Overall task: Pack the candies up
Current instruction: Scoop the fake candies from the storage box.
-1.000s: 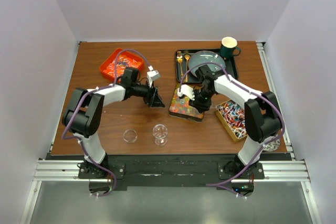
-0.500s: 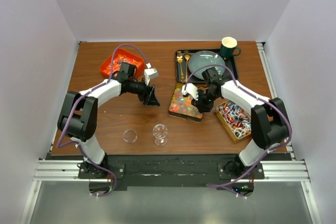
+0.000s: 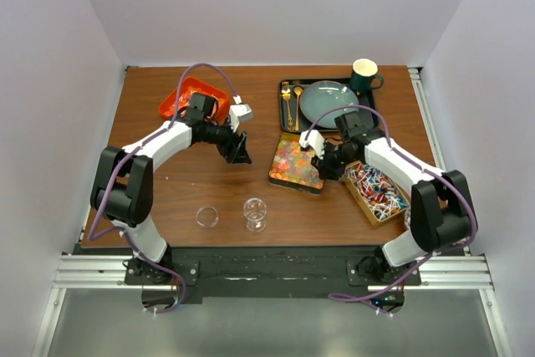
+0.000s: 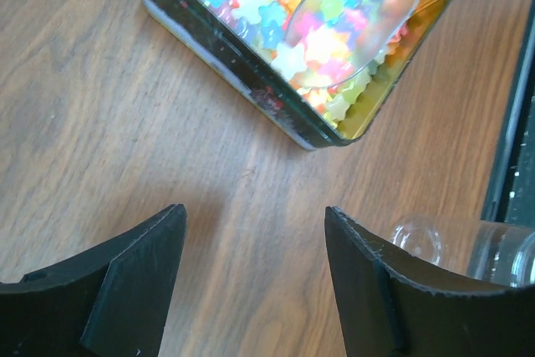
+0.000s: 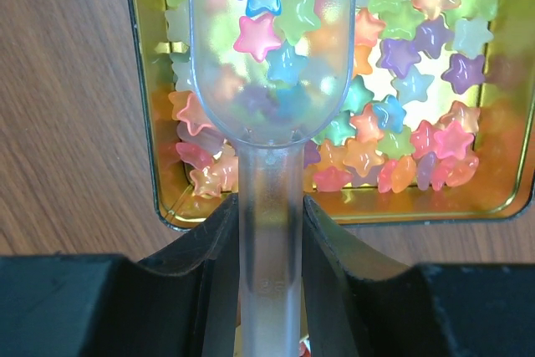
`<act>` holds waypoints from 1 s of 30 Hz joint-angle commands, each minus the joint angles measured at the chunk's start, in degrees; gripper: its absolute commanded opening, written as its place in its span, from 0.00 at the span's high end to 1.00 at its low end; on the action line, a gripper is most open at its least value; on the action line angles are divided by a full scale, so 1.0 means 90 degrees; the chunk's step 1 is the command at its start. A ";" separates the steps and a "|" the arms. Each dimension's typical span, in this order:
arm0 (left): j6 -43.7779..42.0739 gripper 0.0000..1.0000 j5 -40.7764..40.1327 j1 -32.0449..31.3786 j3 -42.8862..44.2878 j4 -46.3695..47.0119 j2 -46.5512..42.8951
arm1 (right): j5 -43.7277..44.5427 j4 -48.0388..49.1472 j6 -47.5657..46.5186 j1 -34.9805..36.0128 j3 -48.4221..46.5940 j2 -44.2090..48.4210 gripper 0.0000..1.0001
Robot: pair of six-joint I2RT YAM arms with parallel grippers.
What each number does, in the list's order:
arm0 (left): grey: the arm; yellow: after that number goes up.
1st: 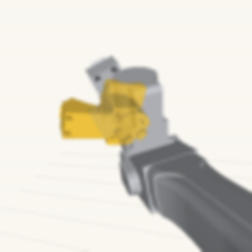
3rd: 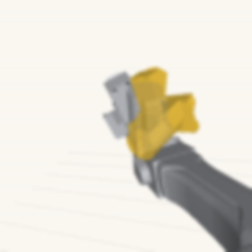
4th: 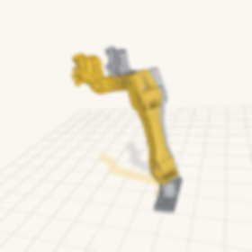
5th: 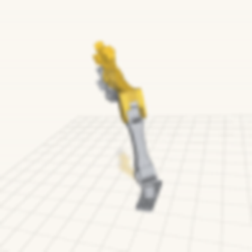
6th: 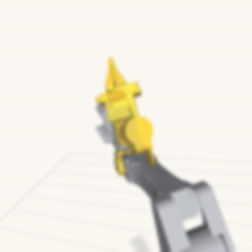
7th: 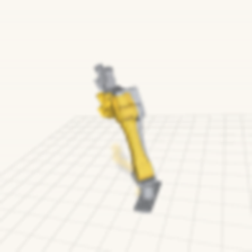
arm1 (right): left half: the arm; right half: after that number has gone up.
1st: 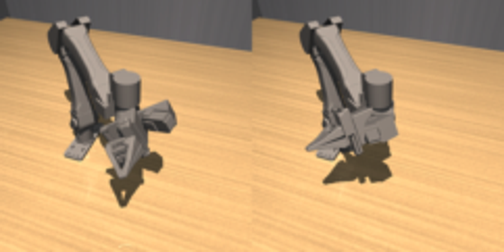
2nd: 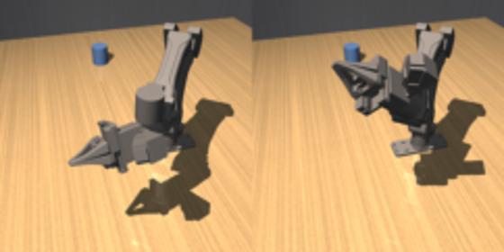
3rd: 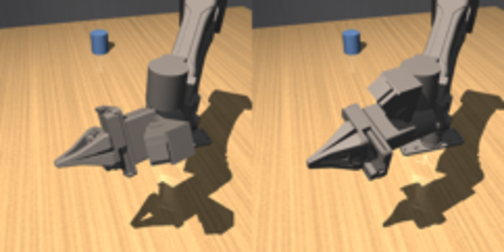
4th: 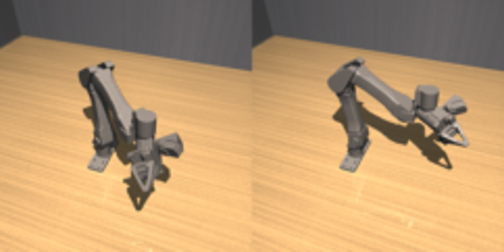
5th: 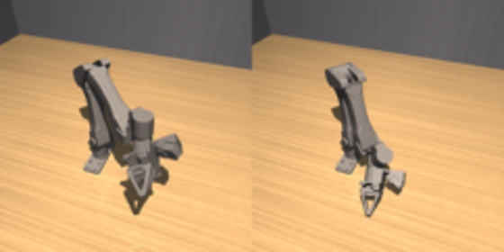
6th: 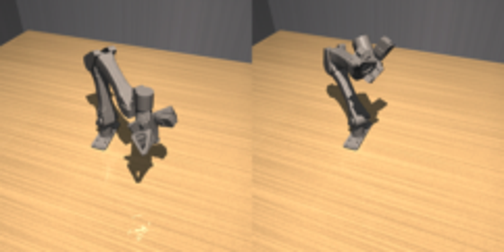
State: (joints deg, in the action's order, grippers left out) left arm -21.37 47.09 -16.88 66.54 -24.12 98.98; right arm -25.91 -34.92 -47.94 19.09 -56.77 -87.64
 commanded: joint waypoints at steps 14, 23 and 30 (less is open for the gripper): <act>0.0245 0.27 -0.0028 0.0879 0.0419 0.0375 0.0067 | -0.0256 0.1095 0.1478 -0.0197 0.0985 0.1816 1.00; 0.0450 0.27 0.0149 0.1134 0.0390 0.0678 0.0067 | -0.0344 0.0668 0.1170 -0.0207 0.0518 0.2042 1.00; 0.1034 0.27 -0.0416 0.1144 -0.0264 0.1351 -0.0489 | -0.0285 -0.1352 -0.0608 0.0006 -0.1110 0.1847 1.00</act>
State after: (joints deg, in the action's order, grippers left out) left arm -16.40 45.71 -6.96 67.16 -17.58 99.42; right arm -26.74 -37.21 -42.57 17.47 -57.10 -70.78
